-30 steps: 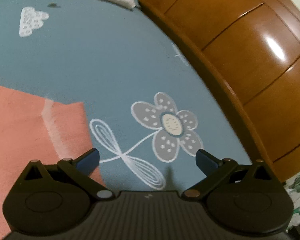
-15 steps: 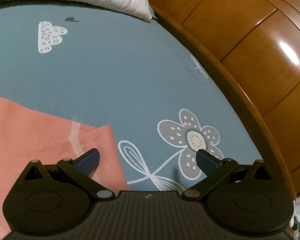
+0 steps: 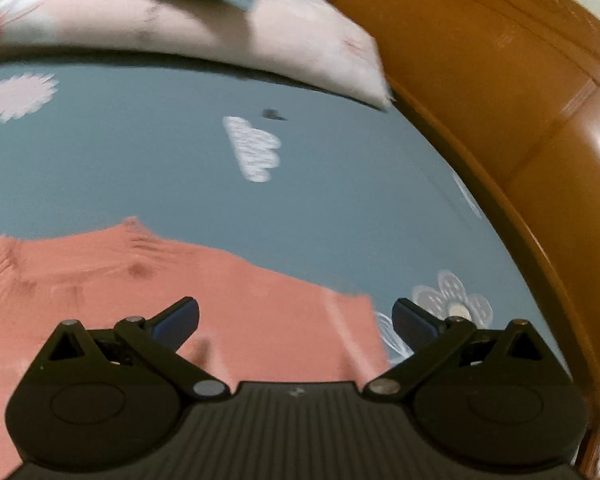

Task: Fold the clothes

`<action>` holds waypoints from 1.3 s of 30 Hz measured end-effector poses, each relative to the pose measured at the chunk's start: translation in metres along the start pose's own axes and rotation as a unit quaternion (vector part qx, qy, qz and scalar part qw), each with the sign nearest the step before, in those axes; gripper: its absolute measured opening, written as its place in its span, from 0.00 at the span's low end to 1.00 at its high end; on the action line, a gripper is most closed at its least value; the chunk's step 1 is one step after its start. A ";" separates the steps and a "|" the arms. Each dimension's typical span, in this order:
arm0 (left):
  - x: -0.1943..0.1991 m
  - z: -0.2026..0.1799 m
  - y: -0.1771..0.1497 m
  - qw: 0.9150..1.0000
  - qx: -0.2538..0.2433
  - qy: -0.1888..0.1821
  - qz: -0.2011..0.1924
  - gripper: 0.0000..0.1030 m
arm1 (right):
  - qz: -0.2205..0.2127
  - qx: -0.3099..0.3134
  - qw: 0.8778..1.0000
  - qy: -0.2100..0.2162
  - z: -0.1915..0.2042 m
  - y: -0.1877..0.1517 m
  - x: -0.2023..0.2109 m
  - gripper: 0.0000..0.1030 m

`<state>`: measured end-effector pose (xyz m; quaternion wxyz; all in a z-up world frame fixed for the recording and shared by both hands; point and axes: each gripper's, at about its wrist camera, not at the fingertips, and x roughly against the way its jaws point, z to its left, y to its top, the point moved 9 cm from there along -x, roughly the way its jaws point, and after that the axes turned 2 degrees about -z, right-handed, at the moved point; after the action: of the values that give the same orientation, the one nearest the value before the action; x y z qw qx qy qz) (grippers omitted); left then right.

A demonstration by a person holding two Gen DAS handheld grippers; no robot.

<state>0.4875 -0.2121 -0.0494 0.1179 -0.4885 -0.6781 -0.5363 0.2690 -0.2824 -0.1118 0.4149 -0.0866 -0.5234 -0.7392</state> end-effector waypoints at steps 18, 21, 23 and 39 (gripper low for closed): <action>-0.054 0.089 0.018 0.995 0.083 0.044 -0.035 0.99 | 0.003 0.033 0.999 0.000 0.007 -0.006 -0.001 0.91; -0.042 0.090 0.020 0.994 0.084 0.049 -0.041 0.99 | 0.004 0.039 0.999 -0.002 0.008 -0.006 -0.004 0.92; -0.026 0.085 0.018 0.996 0.070 0.051 -0.033 0.99 | 0.004 0.041 0.999 -0.003 0.009 -0.006 -0.005 0.93; 0.175 0.078 0.010 0.990 -0.051 0.126 -0.035 0.99 | 0.007 0.058 0.998 -0.013 0.014 -0.008 -0.012 0.98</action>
<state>0.4368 -0.0531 0.0452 0.1588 -0.3986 -0.6464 -0.6309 0.2669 -0.2635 -0.1175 0.4173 -0.0752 -0.5702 -0.7036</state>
